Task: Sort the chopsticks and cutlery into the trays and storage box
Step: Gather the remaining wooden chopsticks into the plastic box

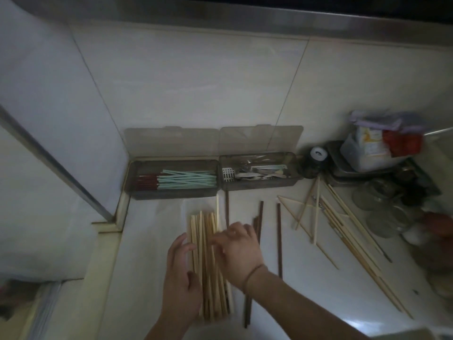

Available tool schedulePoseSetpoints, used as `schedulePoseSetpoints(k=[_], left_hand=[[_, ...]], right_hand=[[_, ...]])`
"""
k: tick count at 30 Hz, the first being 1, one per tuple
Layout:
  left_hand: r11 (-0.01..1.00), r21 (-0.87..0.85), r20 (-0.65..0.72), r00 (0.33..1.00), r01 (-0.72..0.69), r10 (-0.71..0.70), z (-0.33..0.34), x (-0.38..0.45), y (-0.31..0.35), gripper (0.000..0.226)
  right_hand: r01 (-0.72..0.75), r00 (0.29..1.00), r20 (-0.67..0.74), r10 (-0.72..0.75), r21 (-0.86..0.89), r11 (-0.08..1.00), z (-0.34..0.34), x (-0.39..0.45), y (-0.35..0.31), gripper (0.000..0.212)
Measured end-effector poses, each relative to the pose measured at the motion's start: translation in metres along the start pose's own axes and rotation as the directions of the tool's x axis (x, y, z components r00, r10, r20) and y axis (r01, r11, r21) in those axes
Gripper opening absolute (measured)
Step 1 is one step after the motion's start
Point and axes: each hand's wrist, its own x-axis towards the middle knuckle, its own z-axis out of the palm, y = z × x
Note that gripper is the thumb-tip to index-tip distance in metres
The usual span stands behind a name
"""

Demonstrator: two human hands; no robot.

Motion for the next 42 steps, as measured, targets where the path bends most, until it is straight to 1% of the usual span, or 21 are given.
schedulePoseSetpoints(k=[2, 3, 5, 7, 9, 11, 12, 14, 15, 16, 17, 18, 20, 22, 23, 25, 27, 31, 33, 37, 42], left_hand=[[1.0, -0.001, 0.0, 1.0, -0.002, 0.002, 0.001, 0.0, 0.001, 0.06], [1.0, -0.001, -0.003, 1.0, -0.005, 0.005, 0.001, 0.0, 0.001, 0.06], [1.0, 0.004, -0.01, 1.0, -0.005, 0.005, 0.001, 0.0, 0.002, 0.059], [1.0, 0.01, -0.01, 1.0, -0.012, 0.012, 0.003, 0.001, 0.003, 0.058], [0.999, 0.022, -0.01, 0.999, -0.034, 0.035, 0.005, 0.001, 0.004, 0.058], [0.999, 0.028, -0.005, 0.999, -0.043, 0.043, 0.007, 0.001, 0.006, 0.059], [0.999, 0.028, -0.002, 0.999, -0.038, 0.038, 0.008, 0.002, 0.007, 0.059], [0.999, 0.034, 0.001, 1.0, -0.024, 0.024, 0.009, 0.002, 0.01, 0.059], [0.999, 0.038, 0.0, 1.0, -0.021, 0.021, 0.009, 0.002, 0.011, 0.059], [0.999, 0.042, -0.001, 1.0, -0.019, 0.019, 0.009, 0.002, 0.012, 0.059], [0.999, 0.045, -0.002, 1.0, -0.019, 0.019, 0.009, 0.002, 0.013, 0.06], [0.999, 0.049, -0.002, 1.0, -0.021, 0.021, 0.009, 0.001, 0.014, 0.06], [0.998, 0.055, -0.005, 0.999, -0.032, 0.033, 0.01, 0.001, 0.016, 0.061], [0.998, 0.056, -0.01, 0.999, -0.034, 0.035, 0.011, 0.001, 0.016, 0.062], [0.998, 0.053, -0.011, 0.999, -0.032, 0.033, 0.012, 0.001, 0.016, 0.062], [0.998, 0.054, -0.001, 0.999, -0.04, 0.04, 0.013, 0.002, 0.015, 0.062], [0.997, 0.058, 0.012, 0.999, -0.049, 0.048, 0.015, 0.003, 0.015, 0.061], [0.998, 0.039, 0.005, 0.999, -0.04, 0.04, 0.017, 0.004, 0.019, 0.062], [0.998, 0.042, 0.007, 0.999, -0.043, 0.042, 0.017, 0.003, 0.02, 0.063], [0.999, 0.045, 0.012, 1.0, -0.025, 0.025, 0.019, 0.003, 0.02, 0.065], [0.999, 0.044, 0.002, 1.0, -0.02, 0.02, 0.021, 0.002, 0.026, 0.064]], right_hand=[[0.037, 0.978, 0.21, 0.001, -0.178, 0.983, 0.01, -0.009, 0.002, 0.018], [0.084, 0.955, 0.296, -0.012, -0.233, 0.969, 0.012, -0.014, 0.001, 0.024], [0.099, 0.884, 0.467, 0.024, -0.237, 0.966, 0.009, -0.018, -0.001, 0.035], [0.11, 0.86, 0.511, 0.02, -0.223, 0.969, 0.003, -0.018, 0.002, 0.041], [0.148, 0.858, 0.512, -0.047, -0.157, 0.976, 0.004, -0.021, 0.009, 0.048], [0.147, 0.905, 0.397, -0.152, 0.042, 0.988, 0.006, -0.026, 0.023, 0.05], [0.152, 0.944, 0.268, -0.191, 0.157, 0.976, 0.006, -0.03, 0.034, 0.047], [0.144, 0.989, -0.067, -0.131, 0.262, 0.954, 0.002, -0.04, 0.062, 0.034], [0.108, 0.975, -0.213, -0.058, 0.234, 0.966, -0.001, -0.045, 0.082, 0.028], [0.016, 0.947, -0.318, 0.048, 0.195, 0.981, -0.007, -0.052, 0.103, 0.022], [-0.147, 0.906, -0.371, 0.202, 0.171, 0.974, -0.013, -0.059, 0.127, 0.018], [-0.36, 0.837, -0.379, 0.394, 0.16, 0.919, -0.019, -0.068, 0.152, 0.017], [-0.717, 0.624, -0.306, 0.719, 0.143, 0.682, -0.029, -0.09, 0.202, 0.019], [-0.868, 0.469, -0.211, 0.858, 0.071, 0.492, -0.037, -0.113, 0.238, 0.028], [-0.897, 0.43, -0.163, 0.888, 0.032, 0.44, -0.039, -0.123, 0.248, 0.032], [-0.918, 0.395, -0.093, 0.914, -0.062, 0.391, -0.039, -0.135, 0.259, 0.037], [-0.915, 0.393, -0.071, 0.917, -0.126, 0.382, -0.035, -0.139, 0.261, 0.037], [-0.903, 0.428, -0.074, 0.901, -0.079, 0.422, -0.031, -0.139, 0.258, 0.036], [-0.885, 0.464, -0.033, 0.885, -0.042, 0.463, -0.028, -0.135, 0.256, 0.033], [-0.813, 0.582, 0.029, 0.813, 0.057, 0.58, -0.021, -0.13, 0.245, 0.03], [-0.788, 0.612, 0.056, 0.789, 0.127, 0.602, -0.012, -0.121, 0.226, 0.022]])
